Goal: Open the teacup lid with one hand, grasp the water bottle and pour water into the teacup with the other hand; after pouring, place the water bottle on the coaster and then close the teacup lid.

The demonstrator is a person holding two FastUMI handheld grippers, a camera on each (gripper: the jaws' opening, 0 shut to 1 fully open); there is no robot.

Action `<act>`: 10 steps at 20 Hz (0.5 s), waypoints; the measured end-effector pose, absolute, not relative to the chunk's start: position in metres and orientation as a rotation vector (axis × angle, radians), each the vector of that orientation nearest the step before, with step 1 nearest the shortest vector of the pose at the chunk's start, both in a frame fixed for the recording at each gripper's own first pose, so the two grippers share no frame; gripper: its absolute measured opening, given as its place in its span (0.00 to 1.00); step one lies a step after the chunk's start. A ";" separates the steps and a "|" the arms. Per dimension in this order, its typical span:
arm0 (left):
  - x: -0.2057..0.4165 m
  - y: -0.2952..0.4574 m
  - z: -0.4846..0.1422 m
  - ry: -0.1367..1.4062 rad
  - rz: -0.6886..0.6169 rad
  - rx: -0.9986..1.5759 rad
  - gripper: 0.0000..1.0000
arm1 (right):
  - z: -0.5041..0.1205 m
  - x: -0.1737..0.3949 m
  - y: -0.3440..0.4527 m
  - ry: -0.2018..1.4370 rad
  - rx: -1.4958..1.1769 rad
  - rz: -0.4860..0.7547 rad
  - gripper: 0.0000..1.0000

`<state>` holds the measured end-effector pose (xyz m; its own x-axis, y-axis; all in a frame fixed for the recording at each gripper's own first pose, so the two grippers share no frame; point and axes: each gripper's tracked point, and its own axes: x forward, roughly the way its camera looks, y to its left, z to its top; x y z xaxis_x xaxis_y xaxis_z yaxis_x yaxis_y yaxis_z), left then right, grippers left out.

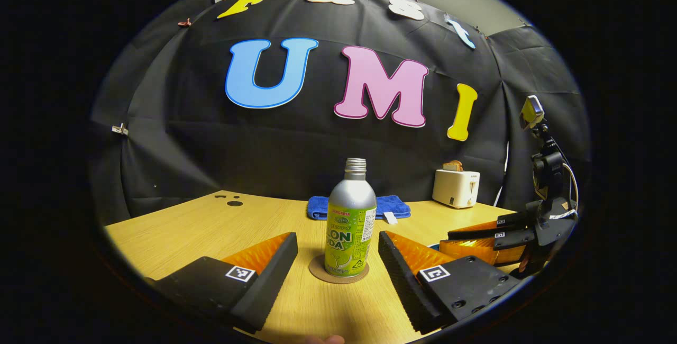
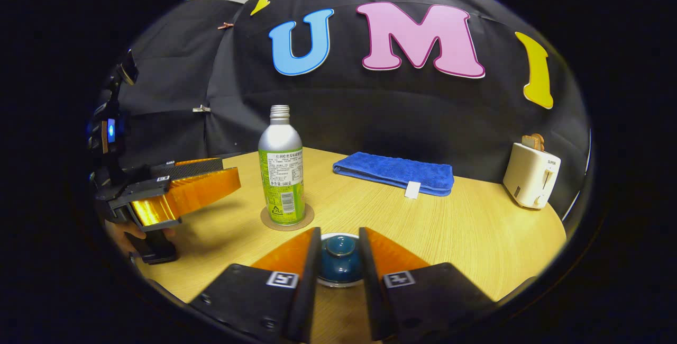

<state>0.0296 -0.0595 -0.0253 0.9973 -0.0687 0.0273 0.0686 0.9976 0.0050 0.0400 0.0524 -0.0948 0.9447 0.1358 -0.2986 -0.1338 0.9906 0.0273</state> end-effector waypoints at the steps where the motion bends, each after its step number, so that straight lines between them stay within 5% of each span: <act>1: 0.030 -0.060 -0.026 -0.027 -0.066 0.004 0.97 | -0.090 0.039 0.051 0.285 0.011 0.138 0.55; 3: 0.030 -0.061 -0.026 -0.027 -0.068 0.009 0.97 | -0.069 0.037 0.046 0.209 0.020 0.130 0.84; 4: 0.029 -0.061 -0.026 -0.027 -0.066 0.013 0.97 | -0.057 0.033 0.042 0.166 0.030 0.124 0.89; 10: 0.028 -0.061 -0.025 -0.037 -0.064 0.022 0.97 | 0.017 0.000 0.010 -0.072 0.052 0.075 0.95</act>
